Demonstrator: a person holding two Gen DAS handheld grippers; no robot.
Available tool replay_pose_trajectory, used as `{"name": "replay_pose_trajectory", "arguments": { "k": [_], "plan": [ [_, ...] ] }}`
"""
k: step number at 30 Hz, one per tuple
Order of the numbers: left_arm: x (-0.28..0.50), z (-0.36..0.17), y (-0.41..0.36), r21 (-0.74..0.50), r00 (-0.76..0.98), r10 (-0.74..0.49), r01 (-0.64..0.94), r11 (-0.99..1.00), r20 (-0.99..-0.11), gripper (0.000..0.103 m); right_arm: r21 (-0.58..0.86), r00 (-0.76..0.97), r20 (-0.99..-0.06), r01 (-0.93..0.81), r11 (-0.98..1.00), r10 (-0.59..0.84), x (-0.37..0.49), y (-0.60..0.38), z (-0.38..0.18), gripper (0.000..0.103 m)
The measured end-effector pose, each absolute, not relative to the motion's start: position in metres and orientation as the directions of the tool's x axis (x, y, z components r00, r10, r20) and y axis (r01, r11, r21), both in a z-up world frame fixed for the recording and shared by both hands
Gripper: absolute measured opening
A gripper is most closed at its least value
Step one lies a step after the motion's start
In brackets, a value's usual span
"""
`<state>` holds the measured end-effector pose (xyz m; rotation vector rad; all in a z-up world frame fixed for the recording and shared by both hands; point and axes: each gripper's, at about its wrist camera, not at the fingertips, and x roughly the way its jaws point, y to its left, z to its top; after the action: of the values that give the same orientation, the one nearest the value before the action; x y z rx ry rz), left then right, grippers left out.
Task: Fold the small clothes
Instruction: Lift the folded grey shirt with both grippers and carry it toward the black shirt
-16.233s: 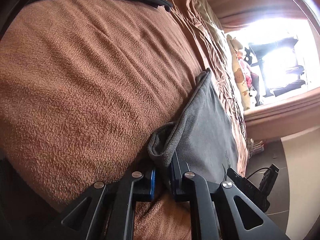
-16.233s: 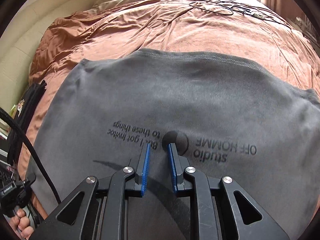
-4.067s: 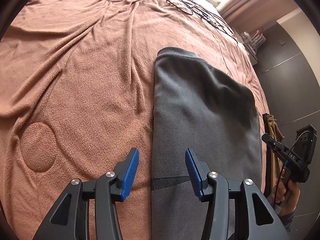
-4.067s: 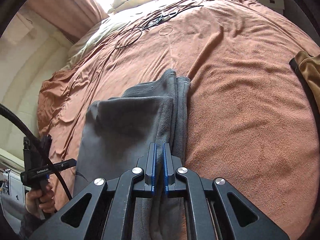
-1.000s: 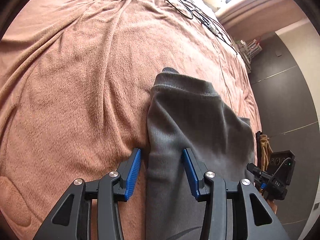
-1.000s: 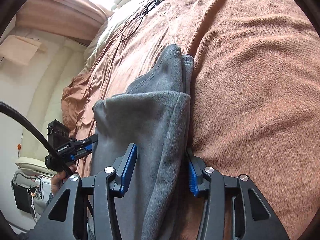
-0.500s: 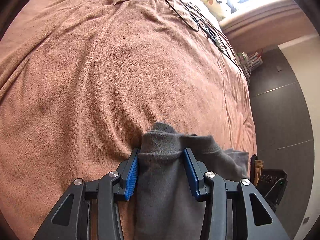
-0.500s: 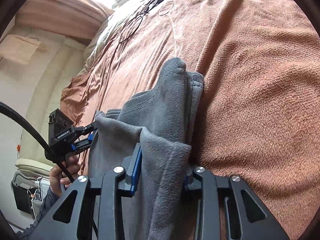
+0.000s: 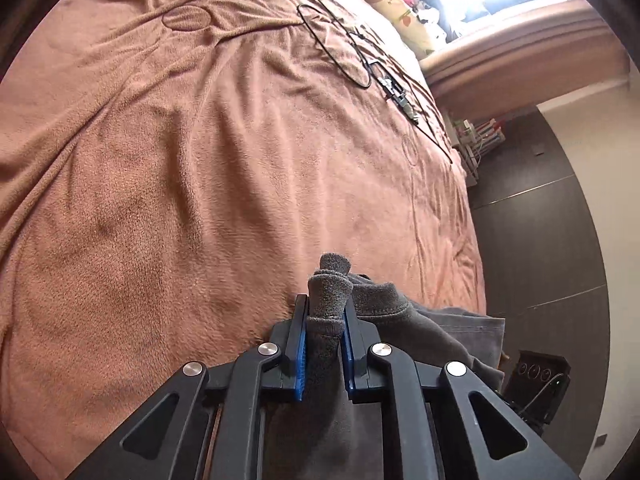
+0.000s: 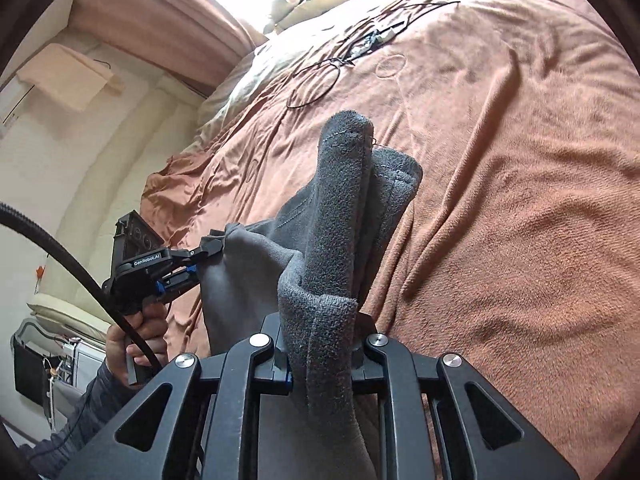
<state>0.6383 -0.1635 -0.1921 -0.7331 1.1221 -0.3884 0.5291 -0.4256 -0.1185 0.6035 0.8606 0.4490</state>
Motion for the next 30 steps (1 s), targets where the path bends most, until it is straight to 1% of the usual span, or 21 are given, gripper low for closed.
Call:
{"name": "replay_pose_trajectory", "arguments": {
  "k": [6,14,30],
  "plan": [
    [0.613,-0.154,-0.158,-0.728,0.435,-0.651,-0.017,0.685,-0.623,0.015,0.633,0.617,-0.540,-0.150,0.760,0.572,0.492,-0.424,-0.087,0.013],
    [0.574,-0.095,-0.152,-0.757,0.486,-0.687,0.075,0.649,-0.541,0.014,0.632,0.680,-0.469,-0.189,0.752,0.564,0.424,-0.429,-0.046,0.012],
    [0.481,0.013,-0.131,-0.778,0.579,-0.716,0.210,0.592,-0.389,0.014,0.541,0.759,-0.372,-0.290,0.789,0.535,0.293,-0.407,0.048,0.012]
  ]
}}
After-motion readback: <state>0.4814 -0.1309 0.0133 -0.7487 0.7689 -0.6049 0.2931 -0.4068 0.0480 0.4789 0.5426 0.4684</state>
